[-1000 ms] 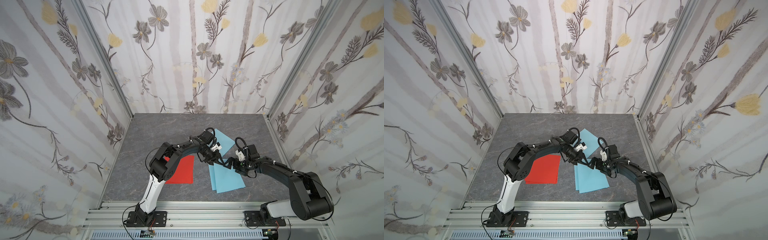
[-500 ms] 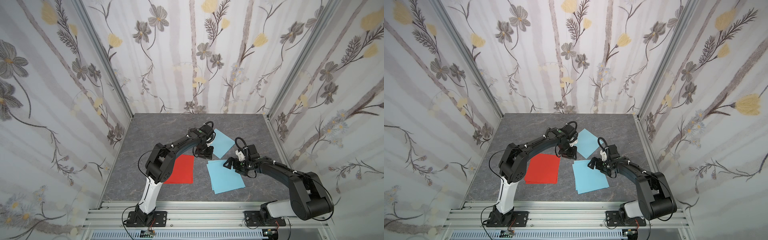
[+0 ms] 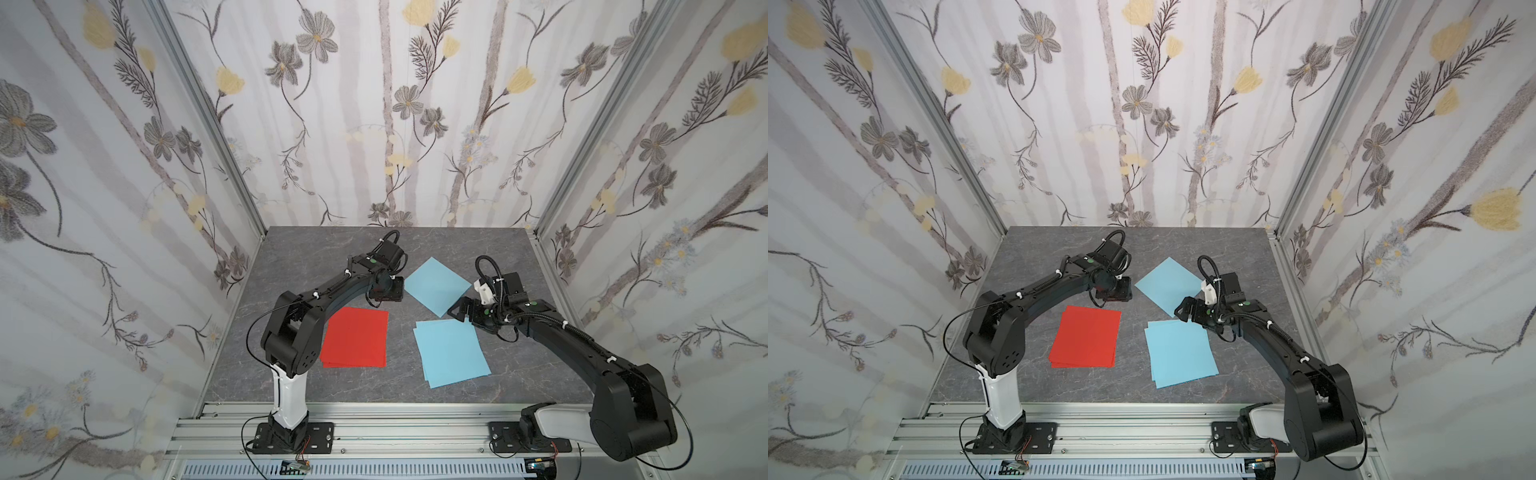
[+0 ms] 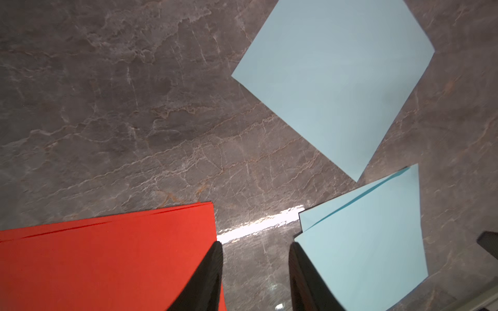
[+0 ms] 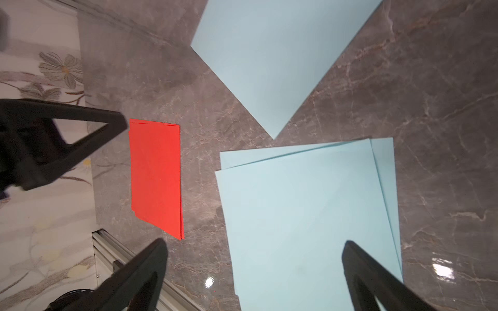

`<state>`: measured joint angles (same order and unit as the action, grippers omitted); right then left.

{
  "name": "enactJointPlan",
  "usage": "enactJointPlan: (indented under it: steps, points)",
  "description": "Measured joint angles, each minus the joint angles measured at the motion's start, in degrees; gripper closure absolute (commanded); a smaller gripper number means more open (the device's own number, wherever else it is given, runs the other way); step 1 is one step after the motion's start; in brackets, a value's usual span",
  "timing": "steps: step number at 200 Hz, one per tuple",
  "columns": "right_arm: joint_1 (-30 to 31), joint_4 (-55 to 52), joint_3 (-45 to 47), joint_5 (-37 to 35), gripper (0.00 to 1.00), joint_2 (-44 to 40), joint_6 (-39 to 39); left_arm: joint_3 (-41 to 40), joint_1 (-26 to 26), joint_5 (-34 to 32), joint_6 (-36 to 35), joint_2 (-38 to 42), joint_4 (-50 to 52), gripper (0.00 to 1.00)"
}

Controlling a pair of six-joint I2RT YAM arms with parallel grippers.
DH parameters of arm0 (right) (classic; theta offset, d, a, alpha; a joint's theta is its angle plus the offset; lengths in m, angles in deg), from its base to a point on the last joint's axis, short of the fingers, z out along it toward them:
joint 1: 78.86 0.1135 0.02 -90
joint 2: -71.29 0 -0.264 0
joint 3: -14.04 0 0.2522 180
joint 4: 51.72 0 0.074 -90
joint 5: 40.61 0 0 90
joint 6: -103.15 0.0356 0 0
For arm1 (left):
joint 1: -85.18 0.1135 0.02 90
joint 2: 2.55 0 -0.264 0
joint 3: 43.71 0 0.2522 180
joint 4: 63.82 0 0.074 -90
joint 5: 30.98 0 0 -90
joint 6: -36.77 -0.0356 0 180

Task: Sort the scattered colored papers by color
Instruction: Place the colored paper, then pick up the colored paper from the center of the board.

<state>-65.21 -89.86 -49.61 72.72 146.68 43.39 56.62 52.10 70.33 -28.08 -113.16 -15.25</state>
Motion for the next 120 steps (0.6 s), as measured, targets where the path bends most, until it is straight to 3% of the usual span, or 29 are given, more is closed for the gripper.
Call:
enactJointPlan:
  steps: [18, 63, 95, 120]
  points:
    - [0.0, -1.9, -5.8, -0.6, 0.00, 3.8, -1.4, -2.2, 2.3, 3.8, 3.9, -2.0, -6.9, 0.53]
    - [-0.5, -2.2, -26.1, -0.8, 0.00, 27.8, -8.3, -1.4, 4.2, 10.1, 10.9, -7.4, -17.6, 0.52]
    - [-1.5, -1.9, -38.8, -0.3, 0.00, 41.3, -9.9, 0.4, 5.0, 9.9, 13.9, -9.5, -19.0, 0.52]
    - [-2.0, -2.0, -43.4, -0.2, 0.00, 47.2, -9.9, -0.2, 4.8, 9.3, 15.1, -9.5, -18.3, 0.52]
